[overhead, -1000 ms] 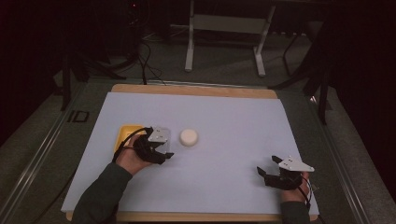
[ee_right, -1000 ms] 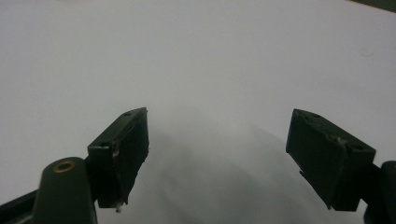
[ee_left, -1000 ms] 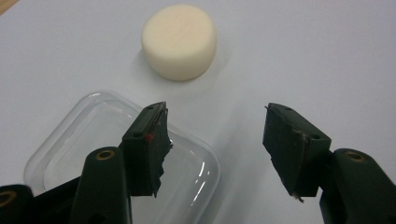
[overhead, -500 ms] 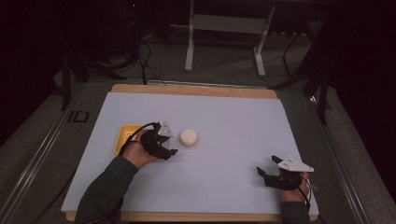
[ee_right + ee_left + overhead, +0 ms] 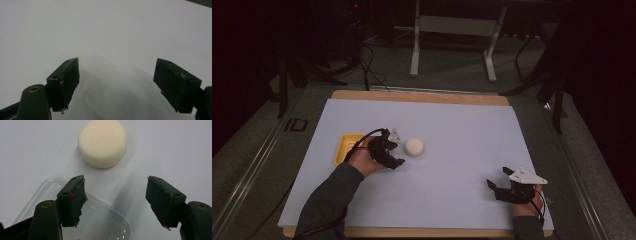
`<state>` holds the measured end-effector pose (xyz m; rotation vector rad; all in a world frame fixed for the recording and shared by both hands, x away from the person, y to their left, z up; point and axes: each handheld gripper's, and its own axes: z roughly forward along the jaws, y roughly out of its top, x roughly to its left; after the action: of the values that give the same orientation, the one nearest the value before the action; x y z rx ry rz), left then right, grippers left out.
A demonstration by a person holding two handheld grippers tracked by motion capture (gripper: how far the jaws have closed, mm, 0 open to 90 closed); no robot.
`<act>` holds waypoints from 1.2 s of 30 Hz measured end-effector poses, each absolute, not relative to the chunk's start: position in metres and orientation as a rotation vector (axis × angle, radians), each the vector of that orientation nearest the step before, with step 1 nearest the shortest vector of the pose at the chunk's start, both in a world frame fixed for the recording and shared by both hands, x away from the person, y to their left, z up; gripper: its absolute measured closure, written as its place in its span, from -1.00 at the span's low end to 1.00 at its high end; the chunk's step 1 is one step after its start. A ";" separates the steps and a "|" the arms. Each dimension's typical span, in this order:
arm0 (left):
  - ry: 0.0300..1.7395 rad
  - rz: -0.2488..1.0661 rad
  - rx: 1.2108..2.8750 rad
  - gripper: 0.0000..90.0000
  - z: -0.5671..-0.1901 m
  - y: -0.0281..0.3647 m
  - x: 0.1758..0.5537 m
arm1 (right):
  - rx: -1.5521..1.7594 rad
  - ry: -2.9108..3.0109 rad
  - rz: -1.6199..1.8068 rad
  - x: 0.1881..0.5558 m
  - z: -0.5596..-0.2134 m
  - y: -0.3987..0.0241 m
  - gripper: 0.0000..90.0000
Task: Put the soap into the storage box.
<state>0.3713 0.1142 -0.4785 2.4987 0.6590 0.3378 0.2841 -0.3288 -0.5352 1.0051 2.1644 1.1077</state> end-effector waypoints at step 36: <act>0.729 0.274 2.571 -0.52 -0.486 0.090 0.400 | 0.996 2.169 1.105 0.284 -0.535 -0.328 -0.54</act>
<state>0.4003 0.0903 -0.4856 2.5709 0.7287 0.2745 0.2841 -0.3285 -0.5352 0.9964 2.1687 1.1054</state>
